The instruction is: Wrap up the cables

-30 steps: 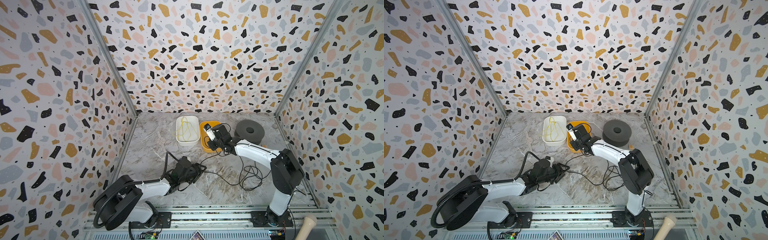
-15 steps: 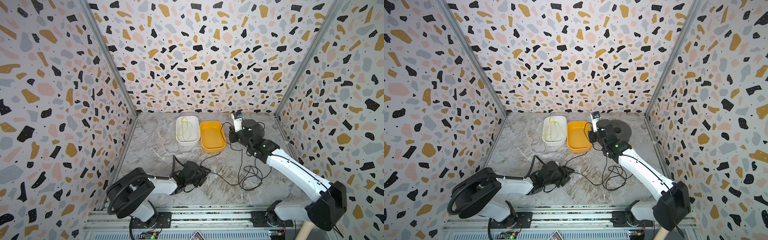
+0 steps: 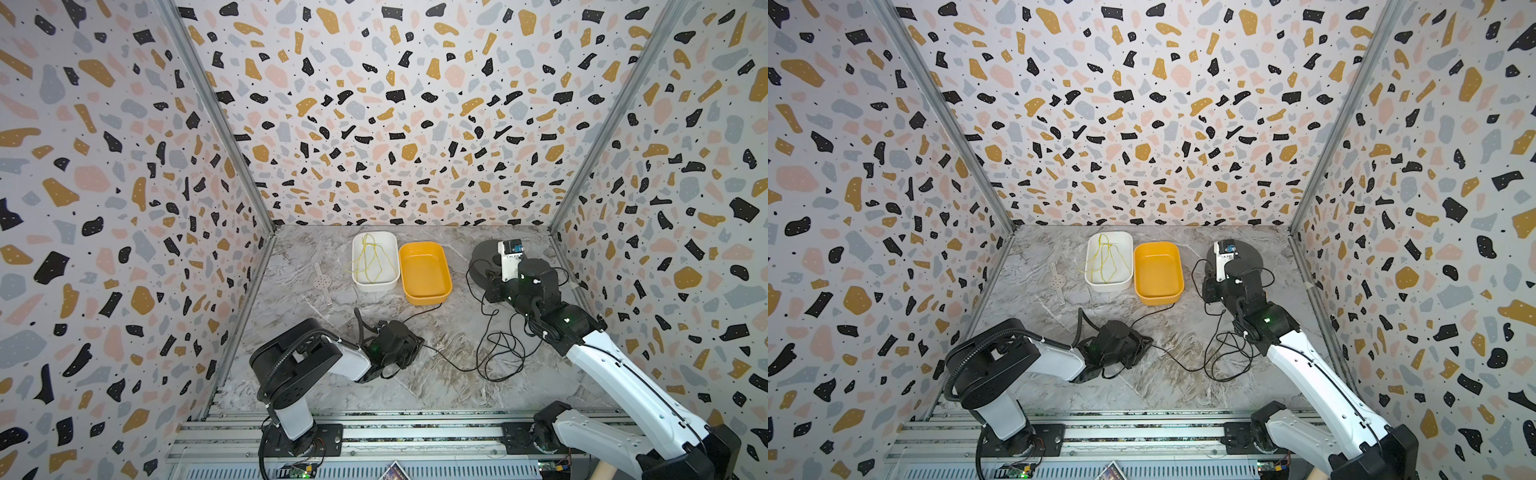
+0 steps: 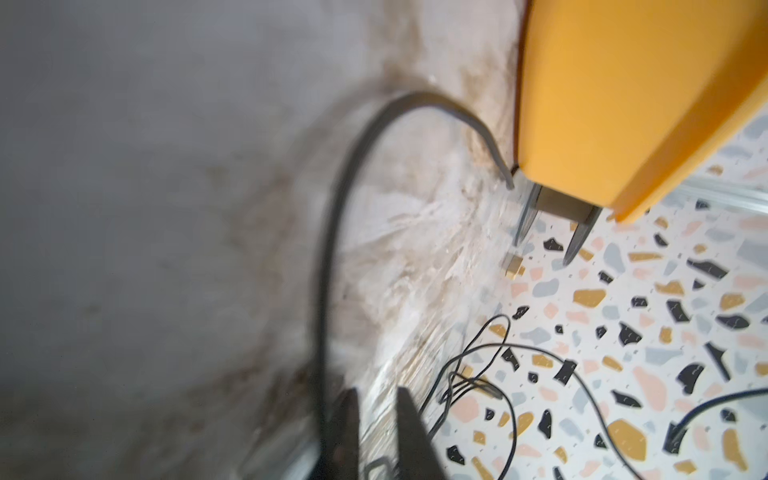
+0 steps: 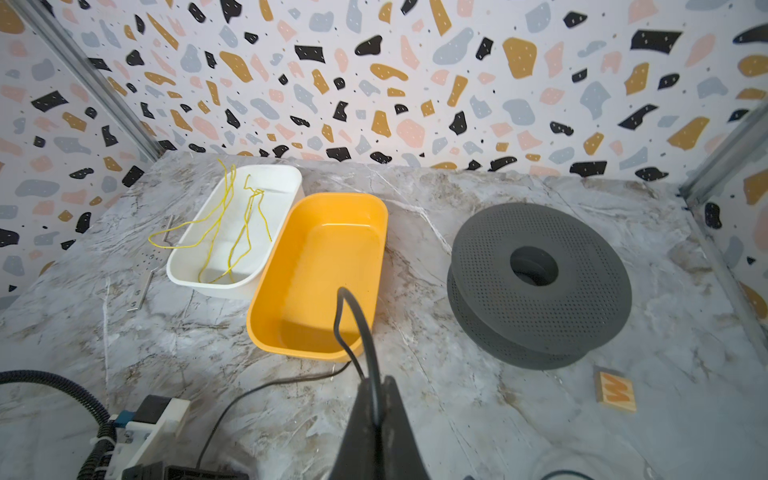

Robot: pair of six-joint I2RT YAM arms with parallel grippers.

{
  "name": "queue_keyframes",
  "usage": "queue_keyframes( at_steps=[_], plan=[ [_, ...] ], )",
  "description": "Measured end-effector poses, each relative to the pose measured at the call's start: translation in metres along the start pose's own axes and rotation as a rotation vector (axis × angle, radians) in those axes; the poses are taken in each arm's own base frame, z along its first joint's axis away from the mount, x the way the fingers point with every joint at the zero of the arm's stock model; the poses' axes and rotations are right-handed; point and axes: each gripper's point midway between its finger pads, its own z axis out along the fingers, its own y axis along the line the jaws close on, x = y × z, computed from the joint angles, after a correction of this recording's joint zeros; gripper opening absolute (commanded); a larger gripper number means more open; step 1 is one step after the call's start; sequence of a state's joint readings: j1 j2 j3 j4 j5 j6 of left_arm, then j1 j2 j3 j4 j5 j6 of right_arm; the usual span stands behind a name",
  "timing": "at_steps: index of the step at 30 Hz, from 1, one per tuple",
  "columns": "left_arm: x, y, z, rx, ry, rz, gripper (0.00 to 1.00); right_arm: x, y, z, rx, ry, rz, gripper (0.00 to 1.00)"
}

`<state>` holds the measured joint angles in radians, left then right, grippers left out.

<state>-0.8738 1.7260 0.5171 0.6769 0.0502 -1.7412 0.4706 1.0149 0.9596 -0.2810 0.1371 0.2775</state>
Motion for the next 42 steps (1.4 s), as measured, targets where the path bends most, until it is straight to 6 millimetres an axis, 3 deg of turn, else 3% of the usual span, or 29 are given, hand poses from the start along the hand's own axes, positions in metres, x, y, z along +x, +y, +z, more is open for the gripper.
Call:
queue_keyframes(
  at_steps=[4, 8, 13, 16, 23, 26, 31, 35, 39, 42],
  plan=[
    [-0.004, -0.005, -0.007, -0.001, -0.026, 0.056, 0.0, 0.005, -0.027, -0.003, 0.062, 0.02, 0.061, 0.0],
    [-0.007, -0.029, -0.034, 0.008, -0.072, 0.213, 0.0, 0.0, -0.057, -0.014, 0.123, -0.003, 0.126, 0.0],
    [-0.02, -0.092, -0.101, 0.09, -0.225, 0.44, 0.0, -0.006, -0.093, -0.024, 0.195, -0.036, 0.216, 0.0],
    [-0.039, -0.108, -0.139, 0.076, -0.323, 0.552, 0.0, -0.004, -0.111, -0.026, 0.232, -0.04, 0.266, 0.01],
    [-0.114, -0.083, -0.192, -0.159, -0.468, 0.701, 0.0, 0.03, -0.155, -0.021, 0.322, 0.002, 0.399, 0.03],
    [-0.131, -0.07, -0.203, -0.244, -0.465, 0.753, 0.0, 0.054, -0.174, -0.015, 0.361, 0.037, 0.469, 0.05],
    [-0.131, -0.051, -0.201, -0.325, -0.37, 0.871, 0.0, 0.095, -0.2, -0.006, 0.418, 0.1, 0.559, 0.07],
    [-0.129, -0.043, -0.197, -0.359, -0.319, 0.94, 0.0, 0.124, -0.226, -0.013, 0.477, 0.109, 0.649, 0.1],
    [-0.123, -0.044, -0.193, -0.341, -0.277, 0.993, 0.0, 0.127, -0.237, -0.015, 0.487, 0.092, 0.685, 0.19],
    [-0.114, -0.049, -0.188, -0.293, -0.231, 1.026, 0.0, 0.127, -0.236, -0.011, 0.467, 0.095, 0.69, 0.35]
  ],
)
